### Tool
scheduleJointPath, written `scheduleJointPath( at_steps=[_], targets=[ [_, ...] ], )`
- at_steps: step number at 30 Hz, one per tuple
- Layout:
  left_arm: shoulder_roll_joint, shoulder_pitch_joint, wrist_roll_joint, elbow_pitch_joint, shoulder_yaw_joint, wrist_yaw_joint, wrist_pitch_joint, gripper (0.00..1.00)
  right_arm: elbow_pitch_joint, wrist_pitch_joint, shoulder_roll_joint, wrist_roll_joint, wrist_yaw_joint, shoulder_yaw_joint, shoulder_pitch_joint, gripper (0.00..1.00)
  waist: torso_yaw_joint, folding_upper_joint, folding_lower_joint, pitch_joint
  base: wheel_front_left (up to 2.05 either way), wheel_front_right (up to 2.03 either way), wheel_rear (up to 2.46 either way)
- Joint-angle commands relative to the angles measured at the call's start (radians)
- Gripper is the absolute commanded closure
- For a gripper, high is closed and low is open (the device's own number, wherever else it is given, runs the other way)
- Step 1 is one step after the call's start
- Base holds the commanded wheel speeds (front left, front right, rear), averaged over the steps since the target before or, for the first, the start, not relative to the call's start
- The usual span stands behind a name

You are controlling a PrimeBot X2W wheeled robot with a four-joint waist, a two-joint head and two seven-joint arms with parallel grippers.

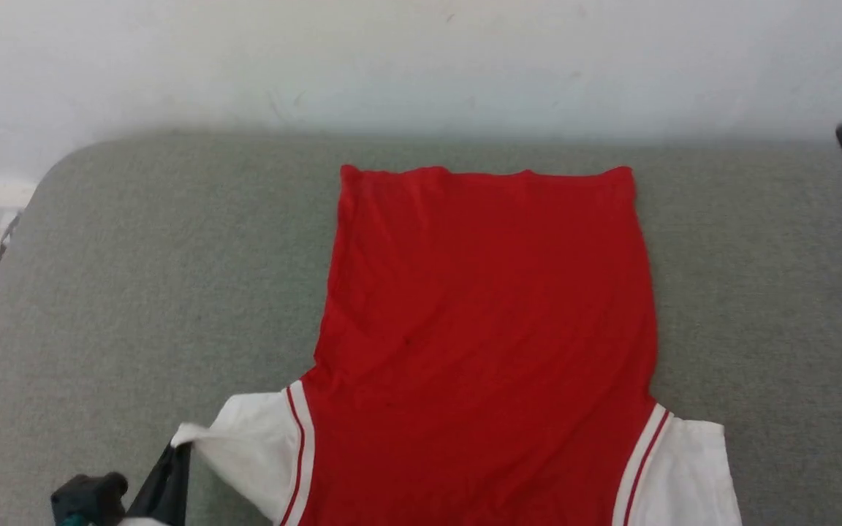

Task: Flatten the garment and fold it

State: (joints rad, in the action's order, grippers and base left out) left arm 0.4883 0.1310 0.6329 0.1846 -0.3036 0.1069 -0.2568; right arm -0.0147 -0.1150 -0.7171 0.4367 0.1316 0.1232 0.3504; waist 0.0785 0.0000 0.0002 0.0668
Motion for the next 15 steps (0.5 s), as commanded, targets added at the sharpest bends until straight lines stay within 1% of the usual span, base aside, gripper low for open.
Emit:
scheduleJointPath(
  at_steps=[1, 5, 7, 10, 11, 13, 15],
  targets=[
    [-0.013, -0.031, -0.015, -0.020, -0.010, 0.003, -0.005, 1.00, 0.024, -0.059, -0.005, 0.007, -0.001, 0.039, 0.089, 0.00, 0.063, 0.0000, -0.0002, 0.067, 0.00, 0.00, 0.00],
    [-0.035, -0.078, -0.040, -0.058, -0.021, 0.003, -0.005, 1.00, 0.119, -0.263, -0.020, 0.057, -0.001, 0.172, 0.296, 0.00, 0.121, 0.0000, -0.0002, 0.136, 0.00, 0.00, 0.00],
    [-0.049, -0.101, -0.053, -0.075, -0.025, 0.001, -0.005, 1.00, 0.166, -0.351, -0.040, 0.078, -0.001, 0.238, 0.393, 0.00, 0.149, 0.0000, -0.0002, 0.173, 0.00, 0.00, 0.00],
    [-0.069, -0.130, -0.072, -0.101, -0.028, -0.001, -0.005, 1.00, 0.256, -0.532, -0.053, 0.168, -0.001, 0.326, 0.505, 0.00, 0.187, 0.0000, -0.0002, 0.228, 0.00, 0.00, 0.00],
    [-0.076, -0.138, -0.078, -0.109, -0.028, -0.003, -0.005, 1.00, 0.281, -0.601, -0.057, 0.203, -0.001, 0.348, 0.537, 0.00, 0.199, 0.0000, -0.0002, 0.247, 0.00, 0.00, 0.00],
    [-0.090, -0.157, -0.091, -0.123, -0.026, -0.010, -0.005, 1.00, 0.338, -0.719, -0.054, 0.261, -0.001, 0.357, 0.600, 0.00, 0.221, 0.0000, -0.0002, 0.283, 0.00, 0.00, 0.00],
    [-0.105, -0.177, -0.106, -0.135, -0.023, -0.017, -0.005, 1.00, 0.387, -0.801, -0.049, 0.274, -0.001, 0.358, 0.652, 0.00, 0.241, 0.0000, -0.0002, 0.321, 0.00, 0.00, 0.00]
  ],
)
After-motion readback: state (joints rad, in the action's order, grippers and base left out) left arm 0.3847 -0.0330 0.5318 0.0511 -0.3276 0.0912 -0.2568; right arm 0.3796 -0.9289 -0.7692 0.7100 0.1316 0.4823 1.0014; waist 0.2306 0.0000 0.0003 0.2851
